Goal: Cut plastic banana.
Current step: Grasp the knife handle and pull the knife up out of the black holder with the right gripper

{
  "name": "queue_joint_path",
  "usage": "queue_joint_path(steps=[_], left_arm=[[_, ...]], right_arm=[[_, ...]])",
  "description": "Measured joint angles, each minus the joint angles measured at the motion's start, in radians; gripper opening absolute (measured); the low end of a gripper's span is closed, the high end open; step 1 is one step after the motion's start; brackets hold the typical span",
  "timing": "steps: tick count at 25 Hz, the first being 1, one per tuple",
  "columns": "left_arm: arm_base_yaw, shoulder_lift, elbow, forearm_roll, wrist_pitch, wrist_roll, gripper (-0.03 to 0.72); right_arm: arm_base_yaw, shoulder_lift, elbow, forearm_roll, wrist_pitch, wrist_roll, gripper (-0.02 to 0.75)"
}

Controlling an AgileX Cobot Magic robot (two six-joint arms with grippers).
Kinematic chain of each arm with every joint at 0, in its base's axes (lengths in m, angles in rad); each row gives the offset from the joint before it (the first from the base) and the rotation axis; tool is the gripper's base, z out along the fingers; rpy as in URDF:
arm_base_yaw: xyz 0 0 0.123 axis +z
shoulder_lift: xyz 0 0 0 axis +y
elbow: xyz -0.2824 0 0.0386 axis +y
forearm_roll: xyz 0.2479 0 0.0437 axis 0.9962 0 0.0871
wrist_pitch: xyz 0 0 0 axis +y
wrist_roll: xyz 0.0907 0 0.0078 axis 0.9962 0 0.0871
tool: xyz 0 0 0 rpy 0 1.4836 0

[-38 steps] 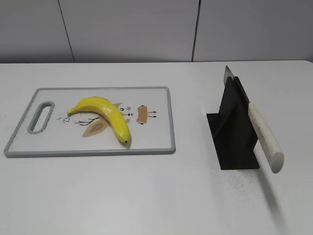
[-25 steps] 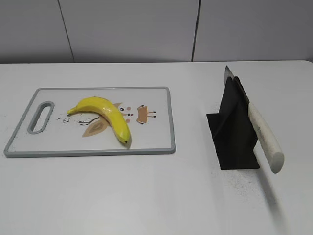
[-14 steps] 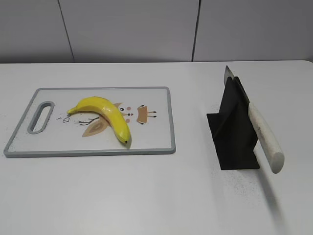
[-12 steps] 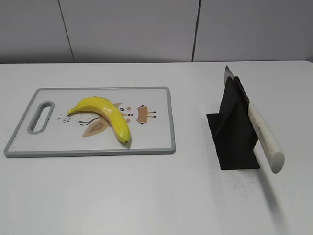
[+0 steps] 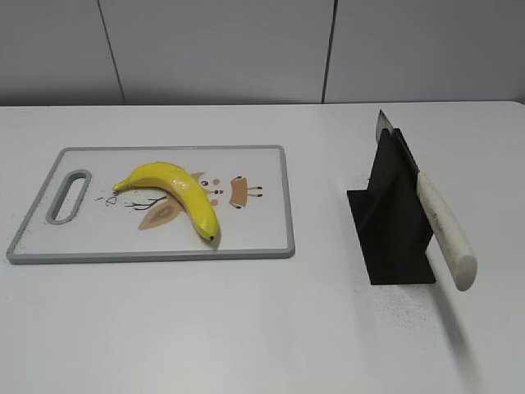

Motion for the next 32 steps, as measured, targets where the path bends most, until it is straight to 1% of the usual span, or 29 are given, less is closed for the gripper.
queue_joint_path(steps=[4, 11, 17, 19, 25, 32], left_arm=[[0.0, 0.0, 0.0, -0.001, 0.0, 0.0, 0.525], [0.0, 0.0, 0.0, -0.001, 0.0, 0.0, 0.525], [0.0, 0.0, 0.0, -0.001, 0.0, 0.0, 0.525], [0.0, 0.0, 0.0, -0.001, 0.0, 0.0, 0.525], [0.0, 0.0, 0.0, -0.001, 0.0, 0.0, 0.524], [0.0, 0.0, 0.0, -0.001, 0.0, 0.0, 0.521]], right_arm=[[0.027, 0.104, -0.055, 0.0, 0.002, 0.0, 0.508], [0.105, 0.343, -0.162, 0.003, 0.034, 0.099, 0.507], [0.237, 0.572, -0.271, 0.0, 0.048, 0.138, 0.505], [0.266, 0.648, -0.314, -0.001, 0.059, 0.15, 0.505], [0.28, 0.873, -0.416, -0.001, 0.089, 0.167, 0.503], [0.28, 1.109, -0.427, -0.002, 0.077, 0.172, 0.502]])
